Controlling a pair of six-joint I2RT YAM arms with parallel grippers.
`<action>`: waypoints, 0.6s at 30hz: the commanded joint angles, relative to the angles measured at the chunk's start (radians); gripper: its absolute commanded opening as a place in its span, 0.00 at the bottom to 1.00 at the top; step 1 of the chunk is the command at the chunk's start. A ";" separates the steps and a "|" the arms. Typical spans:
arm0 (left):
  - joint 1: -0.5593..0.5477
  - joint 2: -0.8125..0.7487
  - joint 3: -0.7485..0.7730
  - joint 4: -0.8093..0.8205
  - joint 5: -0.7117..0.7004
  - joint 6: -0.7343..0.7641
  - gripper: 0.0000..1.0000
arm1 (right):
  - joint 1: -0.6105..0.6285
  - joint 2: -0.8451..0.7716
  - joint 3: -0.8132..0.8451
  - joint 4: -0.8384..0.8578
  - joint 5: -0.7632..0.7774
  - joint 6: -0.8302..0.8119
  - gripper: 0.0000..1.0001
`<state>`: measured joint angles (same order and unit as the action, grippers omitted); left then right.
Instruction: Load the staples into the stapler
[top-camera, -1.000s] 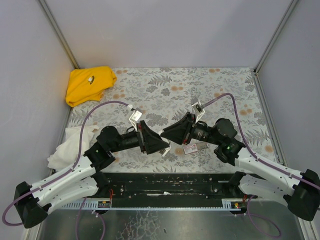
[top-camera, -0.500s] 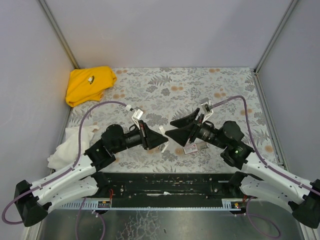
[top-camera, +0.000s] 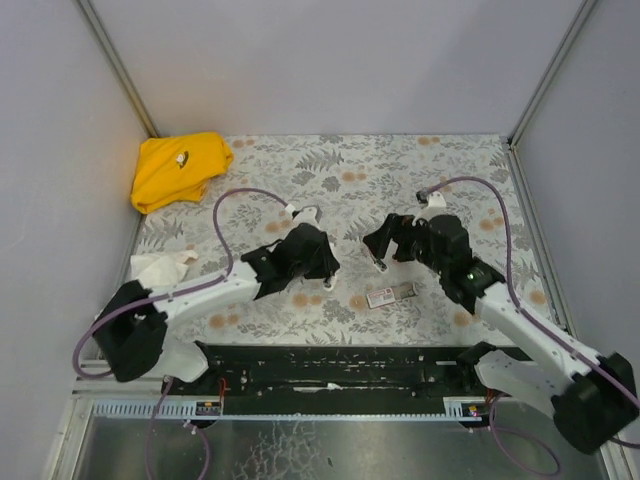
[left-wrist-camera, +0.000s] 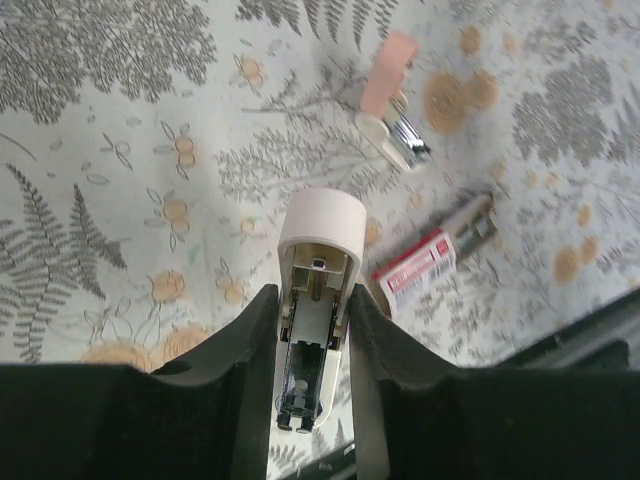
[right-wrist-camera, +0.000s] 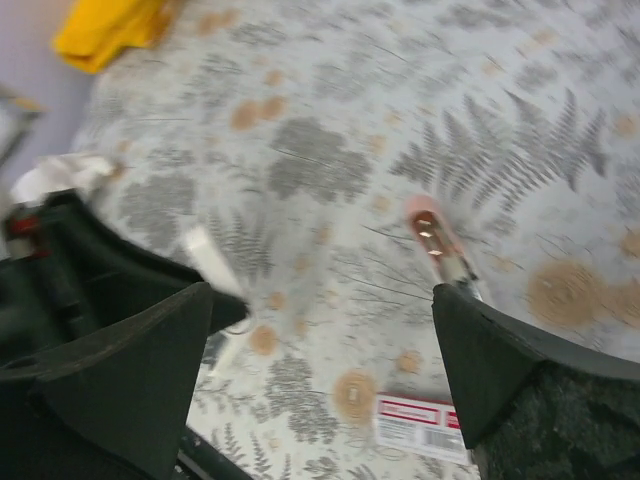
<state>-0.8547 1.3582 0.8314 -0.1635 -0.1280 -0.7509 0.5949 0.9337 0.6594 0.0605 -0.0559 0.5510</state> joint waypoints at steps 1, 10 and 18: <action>0.003 0.135 0.129 -0.068 -0.149 -0.017 0.00 | -0.128 0.149 0.033 -0.006 -0.146 0.034 0.97; 0.025 0.383 0.249 -0.047 -0.151 -0.038 0.00 | -0.150 0.491 0.133 0.011 -0.109 -0.078 0.93; 0.028 0.460 0.254 -0.029 -0.163 -0.062 0.00 | -0.151 0.601 0.178 -0.014 -0.077 -0.115 0.92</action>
<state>-0.8345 1.7996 1.0573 -0.2111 -0.2535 -0.7883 0.4503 1.5089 0.7815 0.0349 -0.1333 0.4789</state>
